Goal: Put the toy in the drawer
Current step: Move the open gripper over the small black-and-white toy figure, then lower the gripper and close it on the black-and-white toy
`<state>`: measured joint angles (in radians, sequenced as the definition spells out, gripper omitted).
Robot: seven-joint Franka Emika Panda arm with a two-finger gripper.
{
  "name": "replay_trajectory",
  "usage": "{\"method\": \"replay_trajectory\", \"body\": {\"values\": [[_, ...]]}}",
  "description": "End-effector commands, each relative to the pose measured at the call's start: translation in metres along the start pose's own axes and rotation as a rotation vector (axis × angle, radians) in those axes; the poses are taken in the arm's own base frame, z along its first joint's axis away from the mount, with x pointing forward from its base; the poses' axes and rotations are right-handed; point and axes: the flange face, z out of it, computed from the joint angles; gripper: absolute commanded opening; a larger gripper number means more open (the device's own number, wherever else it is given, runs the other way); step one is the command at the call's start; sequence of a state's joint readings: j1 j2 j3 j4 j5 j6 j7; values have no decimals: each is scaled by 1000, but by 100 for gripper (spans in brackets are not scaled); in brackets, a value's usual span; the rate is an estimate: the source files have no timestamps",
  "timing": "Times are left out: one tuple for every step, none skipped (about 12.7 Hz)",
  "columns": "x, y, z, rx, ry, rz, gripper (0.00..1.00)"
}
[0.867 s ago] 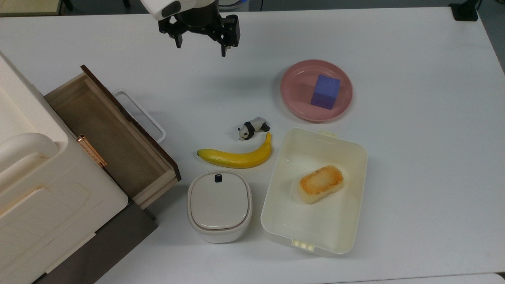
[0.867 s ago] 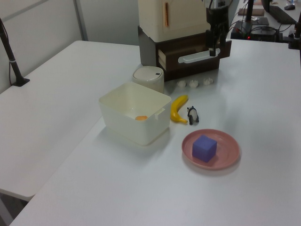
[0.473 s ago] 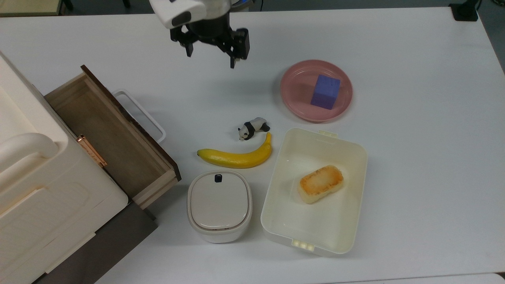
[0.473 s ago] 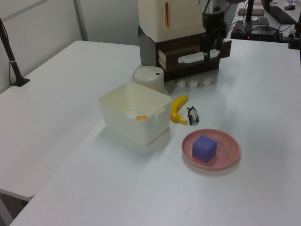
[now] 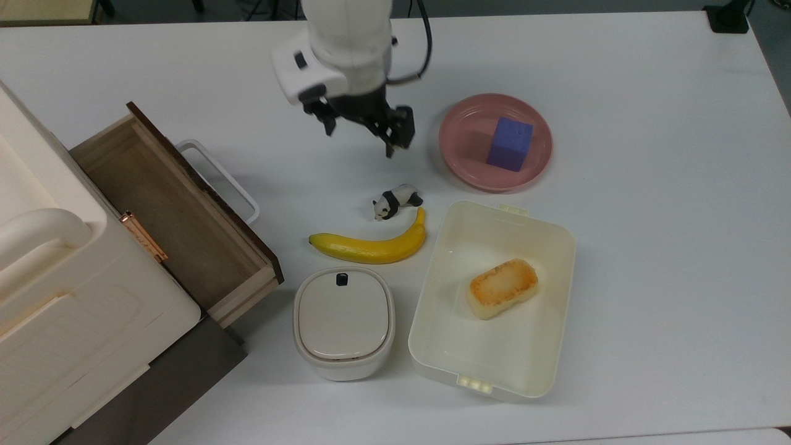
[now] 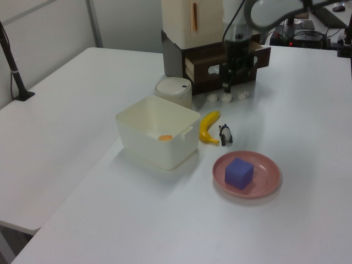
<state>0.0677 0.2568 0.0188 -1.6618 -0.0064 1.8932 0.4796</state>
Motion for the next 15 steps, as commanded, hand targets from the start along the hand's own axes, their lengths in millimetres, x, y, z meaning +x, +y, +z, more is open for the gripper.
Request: {"method": "replay_trajectory", "body": {"values": [[-5,-37,58,3,-12,47,100],[-5,-43,71,2,-9,51,100],[-4,-49,84,0,-8,59,100],[-3,-53,96,-5,-9,63,100],[-3,-59,109,-7,-6,64,97],[-2,-61,117,-7,-5,64,92],[-2,-65,130,-14,-6,59,81],[-1,-65,136,-17,-4,55,71],[-1,-65,142,-22,-5,53,60],[-1,-64,145,-24,-3,49,41],[-2,-64,146,-25,-5,45,5],[-2,-63,141,-25,-5,42,0],[-3,-58,124,-24,-4,12,0],[-5,-52,109,-29,-17,-22,0],[-7,-44,89,-35,-34,-53,0]]}}
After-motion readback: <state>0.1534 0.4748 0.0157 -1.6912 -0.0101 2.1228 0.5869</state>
